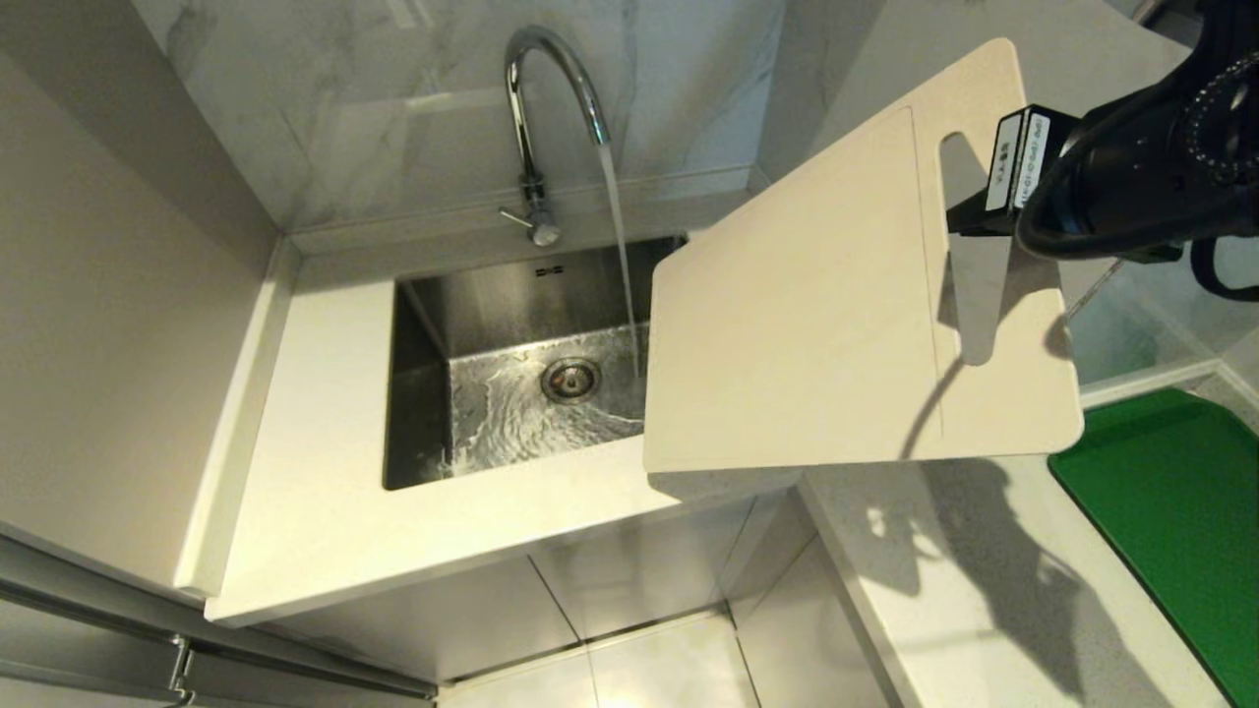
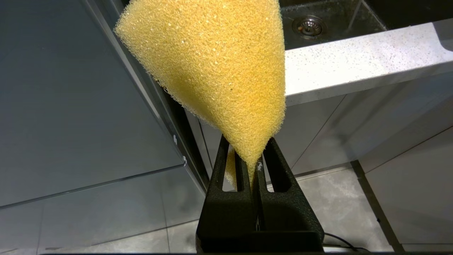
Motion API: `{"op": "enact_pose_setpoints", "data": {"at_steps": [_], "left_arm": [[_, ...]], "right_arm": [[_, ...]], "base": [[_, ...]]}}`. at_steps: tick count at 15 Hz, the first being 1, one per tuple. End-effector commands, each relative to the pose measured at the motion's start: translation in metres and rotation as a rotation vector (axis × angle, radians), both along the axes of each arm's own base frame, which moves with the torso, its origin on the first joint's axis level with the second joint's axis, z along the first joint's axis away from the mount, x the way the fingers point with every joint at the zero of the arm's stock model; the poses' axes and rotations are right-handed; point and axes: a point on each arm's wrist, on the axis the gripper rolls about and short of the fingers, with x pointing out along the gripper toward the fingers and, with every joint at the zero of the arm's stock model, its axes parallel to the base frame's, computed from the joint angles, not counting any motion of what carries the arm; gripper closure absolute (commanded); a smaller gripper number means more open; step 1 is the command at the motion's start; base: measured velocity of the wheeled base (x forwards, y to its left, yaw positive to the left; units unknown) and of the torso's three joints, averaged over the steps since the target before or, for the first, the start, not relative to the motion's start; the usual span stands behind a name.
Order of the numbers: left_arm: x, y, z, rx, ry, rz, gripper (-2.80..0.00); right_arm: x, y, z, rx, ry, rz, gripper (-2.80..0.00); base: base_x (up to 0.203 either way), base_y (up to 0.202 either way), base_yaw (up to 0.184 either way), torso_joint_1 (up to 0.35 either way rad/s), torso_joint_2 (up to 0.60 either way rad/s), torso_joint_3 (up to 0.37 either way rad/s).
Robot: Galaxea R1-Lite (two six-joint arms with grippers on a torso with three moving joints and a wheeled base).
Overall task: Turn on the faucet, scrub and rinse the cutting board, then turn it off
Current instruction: Scrub the cutting board underwater
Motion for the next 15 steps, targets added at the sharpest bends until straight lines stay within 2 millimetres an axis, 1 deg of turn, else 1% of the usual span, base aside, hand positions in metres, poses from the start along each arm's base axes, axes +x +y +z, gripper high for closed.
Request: {"op": "enact_pose_setpoints", "data": {"at_steps": [1, 15], "left_arm": [[0.0, 0.0, 0.0, 0.0, -0.003, 0.0, 0.0], [0.0, 0.0, 0.0, 0.003, -0.002, 0.0, 0.0]], "right_arm": [[0.004, 0.001, 0.0, 0.002, 0.001, 0.0, 0.0], [-0.007, -0.003, 0.011, 0.014, -0.043, -0.006, 0.0]], "base": [[0.0, 0.0, 0.0, 0.0, 0.0, 0.0], [0.0, 0.0, 0.0, 0.0, 0.0, 0.0]]}}
